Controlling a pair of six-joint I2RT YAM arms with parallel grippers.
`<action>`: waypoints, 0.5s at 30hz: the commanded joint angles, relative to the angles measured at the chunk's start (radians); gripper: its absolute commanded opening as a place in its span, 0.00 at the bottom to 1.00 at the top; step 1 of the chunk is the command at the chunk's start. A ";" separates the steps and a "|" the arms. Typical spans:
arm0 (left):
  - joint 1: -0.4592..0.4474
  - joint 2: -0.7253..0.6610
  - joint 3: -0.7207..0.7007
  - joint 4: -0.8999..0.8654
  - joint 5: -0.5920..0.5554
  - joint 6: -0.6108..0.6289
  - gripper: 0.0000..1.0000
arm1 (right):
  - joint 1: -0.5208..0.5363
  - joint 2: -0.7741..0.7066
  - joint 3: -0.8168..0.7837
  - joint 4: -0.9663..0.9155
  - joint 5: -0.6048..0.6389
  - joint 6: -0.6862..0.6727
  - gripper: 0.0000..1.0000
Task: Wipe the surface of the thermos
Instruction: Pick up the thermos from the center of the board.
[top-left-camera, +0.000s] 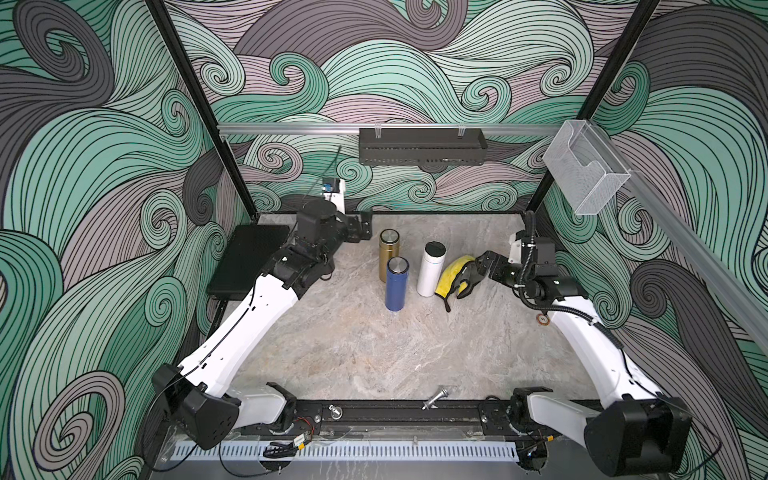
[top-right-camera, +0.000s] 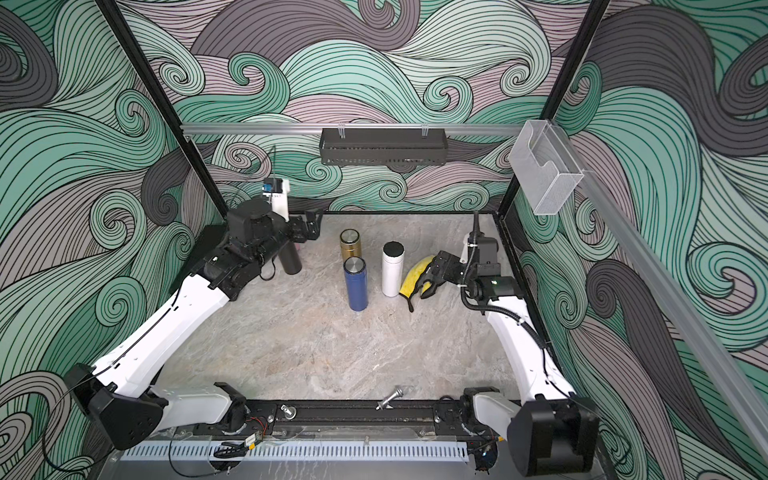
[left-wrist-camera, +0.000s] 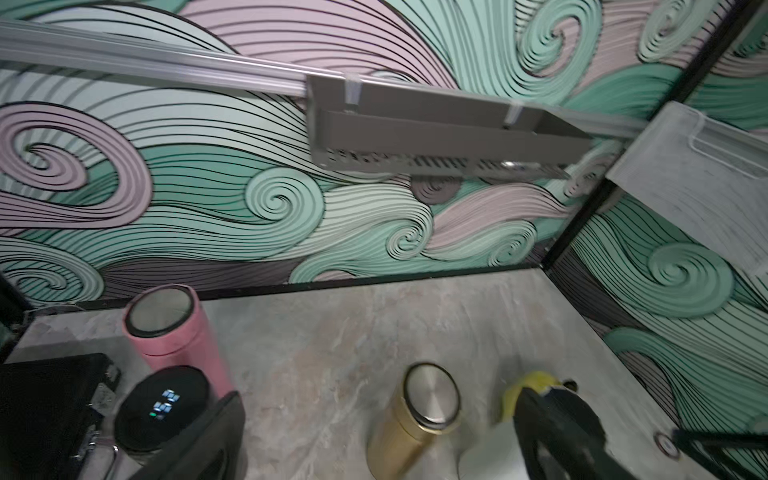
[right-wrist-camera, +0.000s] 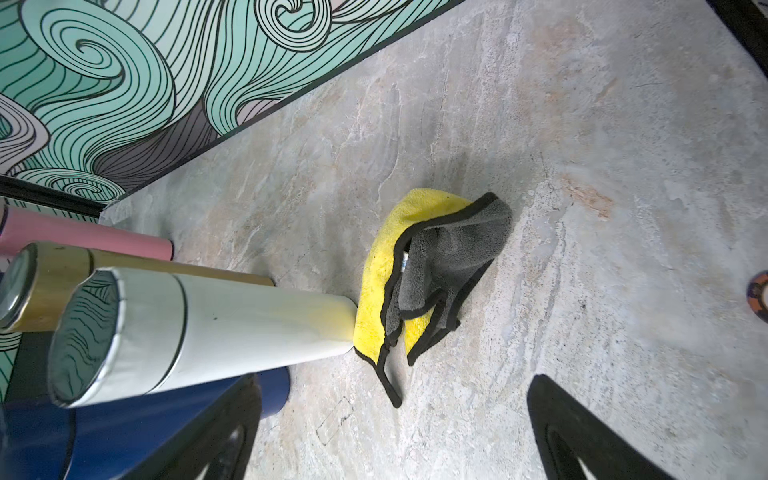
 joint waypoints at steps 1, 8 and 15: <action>-0.056 -0.094 -0.092 -0.028 0.000 -0.037 0.99 | 0.009 -0.045 -0.034 -0.099 0.010 -0.013 0.99; -0.143 -0.167 -0.329 0.202 0.110 -0.011 0.99 | 0.011 -0.104 -0.088 -0.098 -0.013 -0.031 0.99; -0.193 -0.141 -0.456 0.348 0.163 -0.025 0.99 | 0.013 -0.134 -0.143 -0.034 -0.047 -0.037 0.99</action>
